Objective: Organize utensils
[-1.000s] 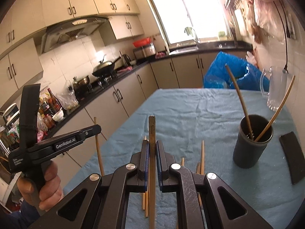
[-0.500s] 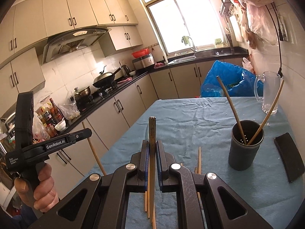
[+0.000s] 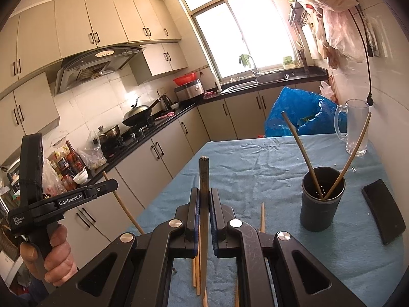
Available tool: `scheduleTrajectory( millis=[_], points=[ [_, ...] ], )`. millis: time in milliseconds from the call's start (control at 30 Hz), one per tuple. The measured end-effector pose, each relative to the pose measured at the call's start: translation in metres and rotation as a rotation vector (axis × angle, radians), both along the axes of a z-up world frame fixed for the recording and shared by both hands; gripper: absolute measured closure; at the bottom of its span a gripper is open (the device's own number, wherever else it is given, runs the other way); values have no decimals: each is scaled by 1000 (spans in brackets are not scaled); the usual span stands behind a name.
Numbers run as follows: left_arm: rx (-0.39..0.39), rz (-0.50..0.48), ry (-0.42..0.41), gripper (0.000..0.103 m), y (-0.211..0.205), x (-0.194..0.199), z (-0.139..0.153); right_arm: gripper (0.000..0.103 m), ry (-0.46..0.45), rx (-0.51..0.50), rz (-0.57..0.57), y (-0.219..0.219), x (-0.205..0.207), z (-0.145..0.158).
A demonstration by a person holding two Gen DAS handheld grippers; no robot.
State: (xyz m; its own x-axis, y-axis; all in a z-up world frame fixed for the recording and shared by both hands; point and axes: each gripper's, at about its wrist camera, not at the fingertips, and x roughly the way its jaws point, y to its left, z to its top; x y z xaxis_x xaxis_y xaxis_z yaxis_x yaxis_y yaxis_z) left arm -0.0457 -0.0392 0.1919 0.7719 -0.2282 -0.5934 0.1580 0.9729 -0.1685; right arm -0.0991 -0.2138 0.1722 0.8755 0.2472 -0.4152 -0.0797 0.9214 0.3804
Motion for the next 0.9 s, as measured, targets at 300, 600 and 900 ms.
scheduleTrajectory(
  millis=[300, 600, 900],
  points=[
    [3, -4, -4, 98, -2, -1, 4, 95, -8, 12, -16, -9, -4, 0],
    [6, -13, -10, 98, -7, -1, 11, 95, -17, 24, -39, -16, -10, 2],
    [10, -58, -20, 98, -20, -2, 22, 95, -36, 45, -86, -31, -18, 8]
  ],
)
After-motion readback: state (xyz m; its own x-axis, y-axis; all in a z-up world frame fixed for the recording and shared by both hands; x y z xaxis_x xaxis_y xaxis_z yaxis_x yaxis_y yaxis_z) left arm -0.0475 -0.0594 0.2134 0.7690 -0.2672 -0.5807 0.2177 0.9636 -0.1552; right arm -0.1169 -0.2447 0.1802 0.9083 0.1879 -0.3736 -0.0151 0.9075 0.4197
